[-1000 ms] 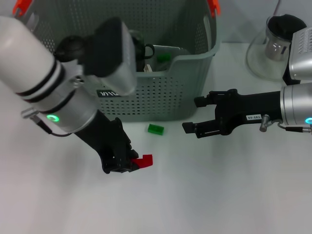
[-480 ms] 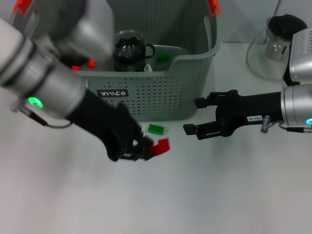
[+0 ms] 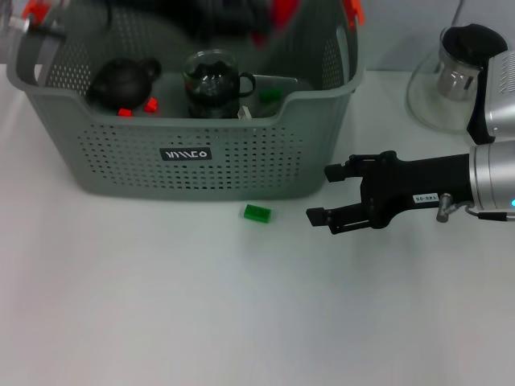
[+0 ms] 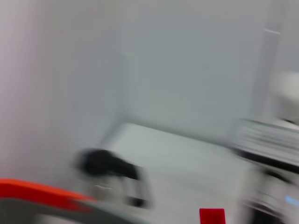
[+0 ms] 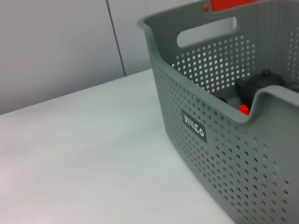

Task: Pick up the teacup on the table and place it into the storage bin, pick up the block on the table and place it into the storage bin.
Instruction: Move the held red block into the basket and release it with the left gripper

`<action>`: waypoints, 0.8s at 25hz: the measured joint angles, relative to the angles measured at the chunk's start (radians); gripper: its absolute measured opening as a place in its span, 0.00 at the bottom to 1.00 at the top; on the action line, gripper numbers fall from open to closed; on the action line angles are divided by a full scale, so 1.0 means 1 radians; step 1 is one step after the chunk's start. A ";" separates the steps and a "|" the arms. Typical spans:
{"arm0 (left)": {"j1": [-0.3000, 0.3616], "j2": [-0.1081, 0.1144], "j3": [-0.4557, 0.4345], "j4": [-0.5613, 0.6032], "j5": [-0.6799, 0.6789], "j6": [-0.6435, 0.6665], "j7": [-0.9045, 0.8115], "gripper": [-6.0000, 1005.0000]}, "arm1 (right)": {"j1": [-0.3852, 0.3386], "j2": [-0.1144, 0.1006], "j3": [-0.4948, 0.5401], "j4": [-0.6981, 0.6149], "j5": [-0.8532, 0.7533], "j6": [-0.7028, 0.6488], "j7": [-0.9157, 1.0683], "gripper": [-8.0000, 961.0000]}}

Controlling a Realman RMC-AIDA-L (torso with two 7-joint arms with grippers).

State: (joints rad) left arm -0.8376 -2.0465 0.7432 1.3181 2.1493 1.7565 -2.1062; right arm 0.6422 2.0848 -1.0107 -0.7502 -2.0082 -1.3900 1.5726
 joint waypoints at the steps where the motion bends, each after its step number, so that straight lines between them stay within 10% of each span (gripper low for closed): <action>1: -0.010 0.013 0.004 -0.035 0.011 -0.068 -0.010 0.19 | -0.001 -0.001 0.000 0.000 0.000 -0.003 0.000 0.95; 9: -0.091 0.073 0.020 -0.341 0.111 -0.464 -0.071 0.19 | -0.009 -0.013 -0.005 0.000 -0.003 -0.060 0.000 0.95; 20: -0.097 0.047 0.042 -0.326 0.170 -0.540 -0.139 0.32 | -0.019 -0.023 -0.006 0.000 -0.003 -0.079 0.004 0.95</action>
State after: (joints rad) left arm -0.9350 -1.9992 0.7853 0.9918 2.3192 1.2163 -2.2449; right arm 0.6229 2.0622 -1.0164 -0.7501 -2.0113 -1.4693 1.5763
